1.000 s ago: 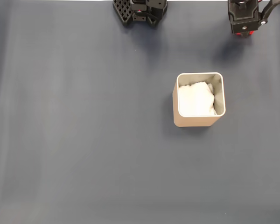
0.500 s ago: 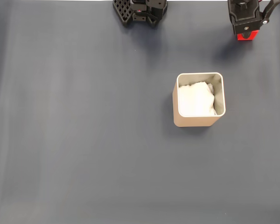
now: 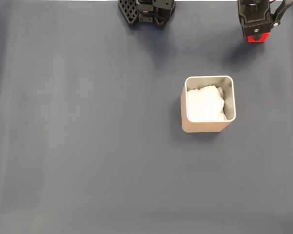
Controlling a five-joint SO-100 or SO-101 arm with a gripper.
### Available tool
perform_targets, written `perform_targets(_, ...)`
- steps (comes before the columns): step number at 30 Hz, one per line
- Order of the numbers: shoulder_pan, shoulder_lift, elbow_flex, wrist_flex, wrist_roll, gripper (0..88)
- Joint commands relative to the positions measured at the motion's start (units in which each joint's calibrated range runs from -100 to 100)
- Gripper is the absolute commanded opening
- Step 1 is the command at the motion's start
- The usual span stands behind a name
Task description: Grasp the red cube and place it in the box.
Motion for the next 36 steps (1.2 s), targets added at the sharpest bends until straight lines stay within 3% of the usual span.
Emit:
perform_targets(1, 0.03, -3.09, -3.33, 3.73, -0.63, 0.7)
perform_targets(18, 4.07, -10.1, -17.45, 21.71, -2.39, 0.3)
perform_targets(36, 13.94, -10.88, -34.87, 37.88, -2.98, 0.3)
